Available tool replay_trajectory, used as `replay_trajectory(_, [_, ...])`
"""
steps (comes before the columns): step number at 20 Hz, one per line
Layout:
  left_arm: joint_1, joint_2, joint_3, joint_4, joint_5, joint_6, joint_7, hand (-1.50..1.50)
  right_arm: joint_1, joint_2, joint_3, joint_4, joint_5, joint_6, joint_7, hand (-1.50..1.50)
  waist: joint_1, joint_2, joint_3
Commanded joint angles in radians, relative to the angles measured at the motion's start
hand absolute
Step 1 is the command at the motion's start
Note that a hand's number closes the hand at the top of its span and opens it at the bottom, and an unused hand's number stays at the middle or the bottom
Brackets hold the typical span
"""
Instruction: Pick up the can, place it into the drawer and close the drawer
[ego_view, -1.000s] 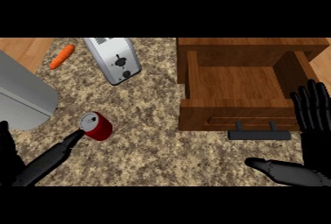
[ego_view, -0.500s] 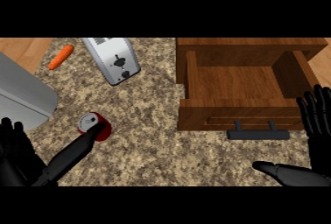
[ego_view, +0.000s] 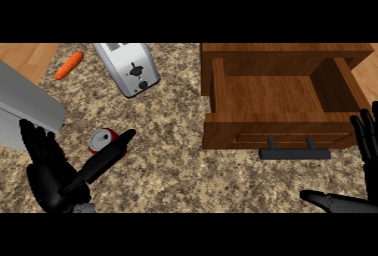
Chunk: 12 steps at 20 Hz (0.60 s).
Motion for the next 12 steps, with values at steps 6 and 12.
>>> replay_trajectory(6, [-0.047,-0.004,-0.061,0.242,0.128,0.207,-0.112,-1.5,0.014,-0.006,-0.067,0.048,-0.033,0.038,-0.063,-1.5,0.0,0.001,0.0])
replay_trajectory(12, [-0.024,-0.004,-0.028,0.365,0.381,0.243,-0.412,-1.5,-0.029,-0.019,-0.07,-0.05,-0.046,0.014,0.073,-1.5,0.002,0.0,-0.001])
